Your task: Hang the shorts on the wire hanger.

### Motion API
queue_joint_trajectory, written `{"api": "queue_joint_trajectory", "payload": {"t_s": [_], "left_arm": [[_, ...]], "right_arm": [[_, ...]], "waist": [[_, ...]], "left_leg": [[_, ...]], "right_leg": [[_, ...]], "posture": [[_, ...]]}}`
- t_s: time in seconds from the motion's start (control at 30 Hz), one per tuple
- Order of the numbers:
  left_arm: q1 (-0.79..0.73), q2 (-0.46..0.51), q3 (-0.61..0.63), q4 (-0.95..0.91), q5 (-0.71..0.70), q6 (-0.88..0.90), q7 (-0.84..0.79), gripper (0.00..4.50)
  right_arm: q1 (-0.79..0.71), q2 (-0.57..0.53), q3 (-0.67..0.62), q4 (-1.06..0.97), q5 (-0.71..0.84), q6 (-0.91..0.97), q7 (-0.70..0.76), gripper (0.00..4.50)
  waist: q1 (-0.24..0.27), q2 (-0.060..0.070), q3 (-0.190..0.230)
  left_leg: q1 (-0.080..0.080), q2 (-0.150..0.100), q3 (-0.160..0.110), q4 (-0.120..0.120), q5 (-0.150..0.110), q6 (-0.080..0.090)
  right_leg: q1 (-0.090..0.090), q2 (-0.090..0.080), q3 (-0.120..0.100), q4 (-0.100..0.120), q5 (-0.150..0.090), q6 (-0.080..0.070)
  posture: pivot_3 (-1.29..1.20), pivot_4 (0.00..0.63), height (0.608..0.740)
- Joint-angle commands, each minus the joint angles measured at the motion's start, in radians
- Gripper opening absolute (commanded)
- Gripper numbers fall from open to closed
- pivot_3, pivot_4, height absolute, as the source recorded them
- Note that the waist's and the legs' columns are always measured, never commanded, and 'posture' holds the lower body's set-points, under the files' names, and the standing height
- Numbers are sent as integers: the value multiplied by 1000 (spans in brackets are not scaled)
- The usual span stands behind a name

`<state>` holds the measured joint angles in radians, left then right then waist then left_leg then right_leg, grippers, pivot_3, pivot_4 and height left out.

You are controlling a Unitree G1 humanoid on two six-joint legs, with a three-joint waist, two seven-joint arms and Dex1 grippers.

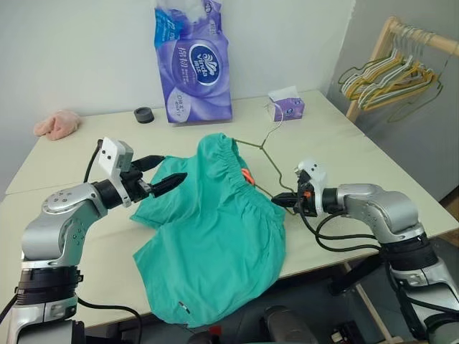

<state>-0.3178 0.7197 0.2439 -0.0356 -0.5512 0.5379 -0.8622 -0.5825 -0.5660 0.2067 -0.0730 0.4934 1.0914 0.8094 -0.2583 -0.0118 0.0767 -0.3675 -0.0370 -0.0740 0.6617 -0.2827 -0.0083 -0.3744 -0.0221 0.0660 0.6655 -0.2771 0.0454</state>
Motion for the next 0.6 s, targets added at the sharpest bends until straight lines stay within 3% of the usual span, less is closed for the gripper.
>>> {"api": "queue_joint_trajectory", "payload": {"t_s": [0.03,0.17,0.43,0.6], "left_arm": [[-2,-2,34,-31,-8,-14,18,4488],[-4,-2,27,-33,-5,-20,23,4488],[-16,1,1,-34,12,-31,18,4488],[-7,-3,-11,-49,24,-39,18,4488]], "right_arm": [[-32,-40,36,-6,26,101,45,0],[-72,-36,45,39,30,175,49,0],[-141,73,-68,141,59,433,-53,0],[-172,237,-274,240,31,523,-230,0]], "waist": [[5,0,0],[6,0,0],[-2,0,-1],[-6,0,-4]], "left_leg": [[0,0,0,0,0,0],[-2,-1,-1,0,0,0],[-1,-1,-2,1,0,0],[-7,-2,-1,3,0,0]], "right_leg": [[0,0,0,0,0,0],[-2,-1,-1,0,0,0],[-2,-1,-1,1,1,-1],[-9,-1,0,6,1,-1]], "posture": [[-290,19,740],[-294,20,740],[-294,20,740],[-286,23,740]]}}
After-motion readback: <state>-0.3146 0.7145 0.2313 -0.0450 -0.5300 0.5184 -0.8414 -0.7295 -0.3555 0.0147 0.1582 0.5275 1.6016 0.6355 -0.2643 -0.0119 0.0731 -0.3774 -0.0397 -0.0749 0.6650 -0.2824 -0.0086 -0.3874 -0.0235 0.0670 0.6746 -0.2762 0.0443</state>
